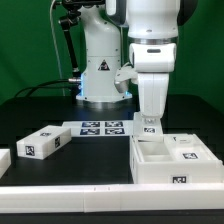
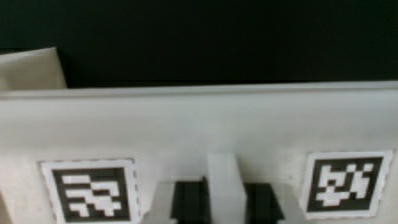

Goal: Assemble cabinet

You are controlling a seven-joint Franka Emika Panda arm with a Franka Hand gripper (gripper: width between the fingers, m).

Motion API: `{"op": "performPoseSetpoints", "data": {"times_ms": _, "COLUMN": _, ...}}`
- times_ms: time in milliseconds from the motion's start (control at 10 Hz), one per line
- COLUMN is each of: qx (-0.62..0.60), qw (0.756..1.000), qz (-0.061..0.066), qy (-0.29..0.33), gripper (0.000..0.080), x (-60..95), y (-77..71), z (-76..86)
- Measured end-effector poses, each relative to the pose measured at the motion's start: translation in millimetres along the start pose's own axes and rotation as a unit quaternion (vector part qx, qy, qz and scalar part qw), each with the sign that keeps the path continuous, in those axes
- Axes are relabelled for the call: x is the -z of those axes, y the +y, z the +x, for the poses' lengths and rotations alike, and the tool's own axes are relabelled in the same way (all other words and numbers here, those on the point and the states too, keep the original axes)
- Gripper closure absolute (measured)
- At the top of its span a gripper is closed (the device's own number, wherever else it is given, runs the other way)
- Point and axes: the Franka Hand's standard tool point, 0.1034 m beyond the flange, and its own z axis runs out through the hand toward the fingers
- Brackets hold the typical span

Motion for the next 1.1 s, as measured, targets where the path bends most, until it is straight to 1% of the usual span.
{"op": "performPoseSetpoints", "data": {"times_ms": 800, "qx": 0.011, "qw": 1.000, "qz": 0.003, "qy": 0.000, "gripper": 0.0729, "x": -0.6, "y": 2.1, "z": -1.7}}
{"op": "performPoseSetpoints", "data": {"times_ms": 1100, "qx": 0.011, "qw": 1.000, "qz": -0.002, "qy": 0.001, "gripper": 0.0729, "x": -0.7, "y": 1.5, "z": -0.7}}
